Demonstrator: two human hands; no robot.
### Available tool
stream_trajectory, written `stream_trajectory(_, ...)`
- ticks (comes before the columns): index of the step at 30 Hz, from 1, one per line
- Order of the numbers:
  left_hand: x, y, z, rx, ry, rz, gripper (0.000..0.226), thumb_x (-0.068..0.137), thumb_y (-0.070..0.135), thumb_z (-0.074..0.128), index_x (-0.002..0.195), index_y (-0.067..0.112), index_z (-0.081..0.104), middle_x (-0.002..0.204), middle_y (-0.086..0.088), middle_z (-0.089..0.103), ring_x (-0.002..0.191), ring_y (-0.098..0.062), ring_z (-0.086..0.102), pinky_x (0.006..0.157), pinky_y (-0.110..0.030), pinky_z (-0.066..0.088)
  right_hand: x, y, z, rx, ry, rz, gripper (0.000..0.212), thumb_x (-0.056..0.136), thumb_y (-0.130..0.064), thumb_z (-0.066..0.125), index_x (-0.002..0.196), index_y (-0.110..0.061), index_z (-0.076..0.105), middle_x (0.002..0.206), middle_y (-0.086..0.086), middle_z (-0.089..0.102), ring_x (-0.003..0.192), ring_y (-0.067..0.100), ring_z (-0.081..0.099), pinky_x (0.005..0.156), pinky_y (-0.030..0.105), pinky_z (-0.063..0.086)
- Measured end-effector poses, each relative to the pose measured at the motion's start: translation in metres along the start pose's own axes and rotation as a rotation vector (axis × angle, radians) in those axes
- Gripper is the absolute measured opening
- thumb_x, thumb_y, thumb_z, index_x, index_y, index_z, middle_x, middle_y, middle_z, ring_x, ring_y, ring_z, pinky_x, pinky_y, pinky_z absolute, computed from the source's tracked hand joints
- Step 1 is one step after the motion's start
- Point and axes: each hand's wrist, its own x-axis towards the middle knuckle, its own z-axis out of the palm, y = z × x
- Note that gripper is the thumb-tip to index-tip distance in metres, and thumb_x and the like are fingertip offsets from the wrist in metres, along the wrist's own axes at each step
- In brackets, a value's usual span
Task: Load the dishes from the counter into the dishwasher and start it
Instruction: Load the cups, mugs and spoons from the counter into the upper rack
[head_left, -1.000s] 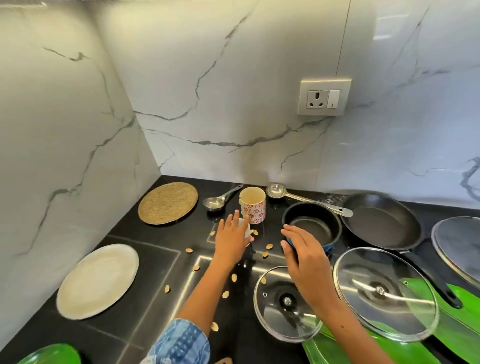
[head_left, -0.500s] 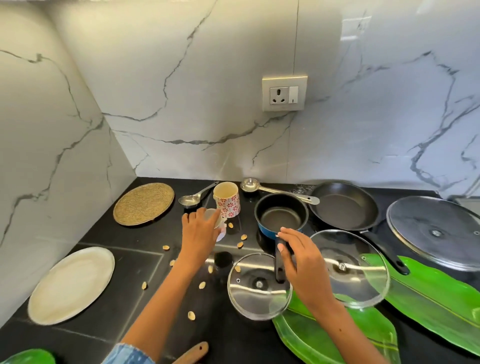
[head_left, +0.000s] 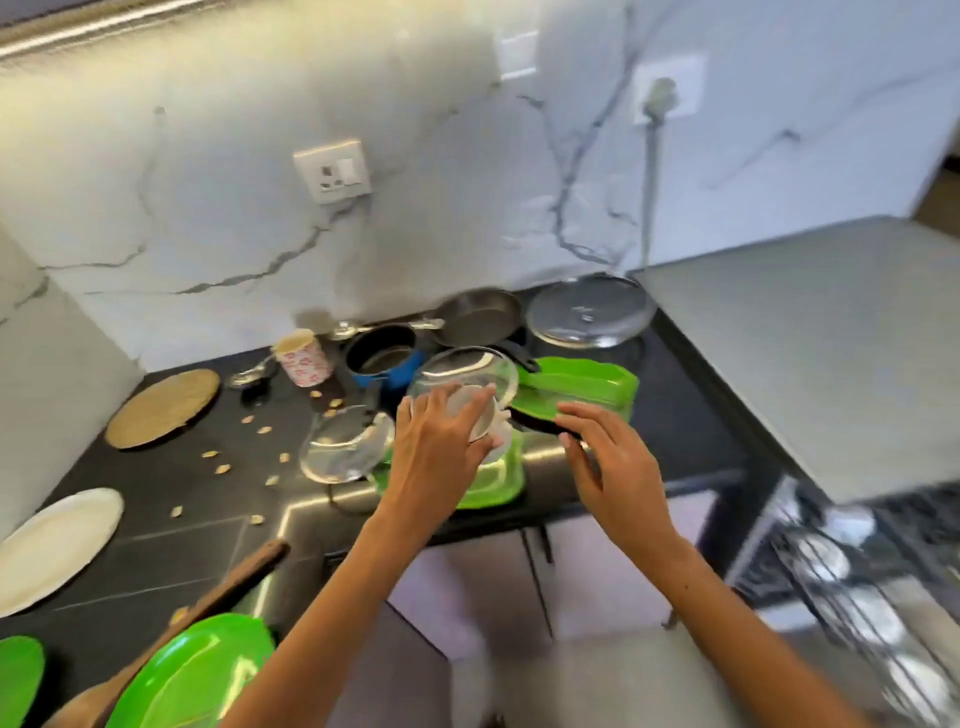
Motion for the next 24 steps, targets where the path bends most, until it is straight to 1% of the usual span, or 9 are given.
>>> stream_trajectory(2, -0.002, 0.067, 0.021, -0.104, -0.041, 0.128, 0.049, 0.078, 0.042, 0.054, 0.122, 0.023, 0.056, 0.113, -0.011, 0.061, 0.094, -0.033, 0.058, 0.084, -0.051, 0.045, -0.033, 0.017, -0.055, -0.060, 0.013, 0.068, 0.019, 0.091, -0.013, 0.054, 0.104, -0.009, 0.067, 0.115, 0.002, 0.063, 0.108, 0.017, 0.058, 0.093, 0.032, 0.046)
stream_trajectory(6, -0.011, 0.190, 0.078, -0.267, -0.135, 0.382, 0.048, 0.085, 0.038, 0.050, 0.131, 0.029, 0.042, 0.121, -0.006, 0.057, 0.110, -0.025, 0.050, 0.097, -0.047, 0.037, -0.108, 0.056, -0.151, -0.190, 0.050, 0.220, 0.018, 0.087, -0.013, 0.060, 0.103, -0.008, 0.066, 0.118, 0.005, 0.062, 0.112, 0.021, 0.057, 0.094, 0.031, 0.045)
stream_trajectory(9, -0.018, 0.267, 0.126, -0.344, -0.203, 0.514, 0.049, 0.084, 0.031, 0.061, 0.131, 0.023, 0.049, 0.122, -0.003, 0.055, 0.112, -0.024, 0.051, 0.105, -0.042, 0.027, -0.169, 0.083, -0.203, -0.265, 0.084, 0.390, 0.034, 0.085, -0.028, 0.062, 0.112, -0.009, 0.063, 0.127, 0.005, 0.057, 0.118, 0.020, 0.053, 0.096, 0.033, 0.044)
stream_trajectory(12, -0.021, 0.327, 0.171, -0.408, -0.269, 0.585, 0.050, 0.084, 0.030, 0.064, 0.132, 0.023, 0.051, 0.122, -0.001, 0.055, 0.112, -0.024, 0.052, 0.106, -0.043, 0.028, -0.217, 0.115, -0.231, -0.312, 0.155, 0.518, 0.048, 0.080, -0.039, 0.068, 0.120, -0.014, 0.055, 0.131, 0.004, 0.055, 0.123, 0.019, 0.050, 0.097, 0.037, 0.045)
stream_trajectory(17, -0.034, 0.388, 0.252, -0.491, -0.366, 0.682, 0.050, 0.090, 0.043, 0.048, 0.136, 0.021, 0.050, 0.119, -0.003, 0.058, 0.109, -0.023, 0.051, 0.103, -0.043, 0.032, -0.275, 0.177, -0.242, -0.374, 0.259, 0.690, 0.060, 0.076, -0.040, 0.072, 0.124, -0.018, 0.042, 0.130, 0.003, 0.055, 0.113, 0.016, 0.051, 0.092, 0.037, 0.047)
stream_trajectory(19, -0.039, 0.401, 0.284, -0.521, -0.421, 0.693, 0.053, 0.092, 0.049, 0.044, 0.138, 0.023, 0.048, 0.119, -0.002, 0.058, 0.111, -0.020, 0.051, 0.105, -0.047, 0.032, -0.293, 0.202, -0.244, -0.372, 0.281, 0.752, 0.056, 0.078, -0.040, 0.071, 0.120, -0.021, 0.040, 0.123, 0.002, 0.058, 0.097, 0.016, 0.057, 0.079, 0.031, 0.051)
stream_trajectory(20, -0.039, 0.406, 0.295, -0.525, -0.443, 0.711, 0.055, 0.092, 0.051, 0.041, 0.139, 0.024, 0.046, 0.119, -0.002, 0.058, 0.113, -0.019, 0.051, 0.107, -0.049, 0.031, -0.299, 0.211, -0.245, -0.372, 0.282, 0.768, 0.053, 0.078, -0.044, 0.068, 0.118, -0.022, 0.040, 0.117, 0.001, 0.059, 0.089, 0.014, 0.057, 0.072, 0.027, 0.048)
stream_trajectory(22, -0.038, 0.412, 0.321, -0.540, -0.496, 0.752, 0.060, 0.092, 0.056, 0.036, 0.143, 0.025, 0.041, 0.125, 0.000, 0.057, 0.119, -0.017, 0.050, 0.110, -0.049, 0.026, -0.313, 0.235, -0.247, -0.400, 0.243, 0.777, 0.052, 0.078, -0.049, 0.063, 0.115, -0.021, 0.039, 0.109, 0.002, 0.059, 0.083, 0.013, 0.055, 0.070, 0.022, 0.041)
stream_trajectory(24, -0.033, 0.412, 0.346, -0.510, -0.552, 0.800, 0.067, 0.091, 0.060, 0.032, 0.148, 0.024, 0.031, 0.138, -0.001, 0.050, 0.130, -0.015, 0.042, 0.113, -0.048, 0.021, -0.322, 0.259, -0.251, -0.450, 0.213, 0.781, 0.055, 0.075, -0.046, 0.067, 0.114, -0.020, 0.038, 0.106, 0.006, 0.060, 0.086, 0.019, 0.057, 0.072, 0.025, 0.044)
